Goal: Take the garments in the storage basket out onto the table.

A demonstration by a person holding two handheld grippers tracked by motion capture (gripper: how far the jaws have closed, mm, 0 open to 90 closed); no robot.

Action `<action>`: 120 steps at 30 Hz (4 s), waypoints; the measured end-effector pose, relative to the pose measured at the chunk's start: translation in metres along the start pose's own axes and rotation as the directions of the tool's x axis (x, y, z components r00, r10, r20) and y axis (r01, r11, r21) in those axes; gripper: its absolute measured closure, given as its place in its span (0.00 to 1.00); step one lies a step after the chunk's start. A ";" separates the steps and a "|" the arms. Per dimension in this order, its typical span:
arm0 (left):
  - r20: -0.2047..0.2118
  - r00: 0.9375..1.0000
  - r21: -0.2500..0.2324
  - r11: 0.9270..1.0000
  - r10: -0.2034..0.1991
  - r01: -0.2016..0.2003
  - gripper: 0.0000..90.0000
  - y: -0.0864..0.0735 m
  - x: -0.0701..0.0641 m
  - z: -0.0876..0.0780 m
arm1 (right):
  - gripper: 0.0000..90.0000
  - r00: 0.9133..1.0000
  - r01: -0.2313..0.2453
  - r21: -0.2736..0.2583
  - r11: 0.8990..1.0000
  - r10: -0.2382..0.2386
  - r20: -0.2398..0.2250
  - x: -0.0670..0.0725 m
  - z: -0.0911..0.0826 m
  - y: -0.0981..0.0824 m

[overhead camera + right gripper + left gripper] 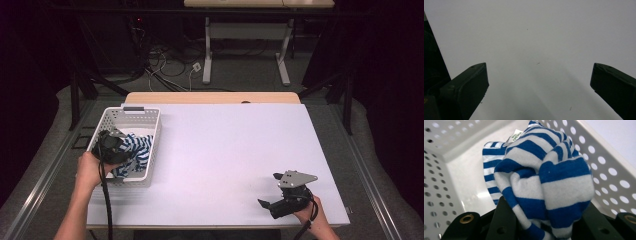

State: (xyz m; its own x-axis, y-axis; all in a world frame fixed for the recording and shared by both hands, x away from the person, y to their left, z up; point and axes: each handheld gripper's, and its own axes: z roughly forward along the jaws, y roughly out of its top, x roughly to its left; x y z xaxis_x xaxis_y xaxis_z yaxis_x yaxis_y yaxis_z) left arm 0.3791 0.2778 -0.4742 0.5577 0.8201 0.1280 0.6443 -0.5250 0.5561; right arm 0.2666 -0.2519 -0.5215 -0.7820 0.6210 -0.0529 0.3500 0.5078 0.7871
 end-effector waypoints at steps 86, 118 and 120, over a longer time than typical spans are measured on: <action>0.070 0.989 -0.175 0.978 0.128 -0.114 0.80 0.089 0.005 -0.075 | 0.02 1.000 -0.005 0.011 1.000 0.005 0.003 0.001 0.002 -0.001; 0.098 0.968 -0.245 0.949 0.229 -0.200 0.80 0.123 -0.026 -0.095 | 0.02 1.000 -0.003 0.011 1.000 0.003 0.004 0.001 0.002 -0.001; 0.100 0.967 -0.249 0.947 0.233 -0.203 0.80 0.124 -0.028 -0.096 | 0.02 1.000 -0.003 0.011 1.000 0.003 0.004 0.001 0.002 -0.001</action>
State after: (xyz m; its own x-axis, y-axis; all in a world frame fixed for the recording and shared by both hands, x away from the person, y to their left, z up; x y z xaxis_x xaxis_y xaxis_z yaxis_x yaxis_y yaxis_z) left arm 0.3930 0.2114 -0.3306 0.7423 0.6478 0.1711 0.3666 -0.6065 0.7055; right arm 0.2661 -0.2505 -0.5233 -0.7791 0.6246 -0.0533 0.3578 0.5130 0.7803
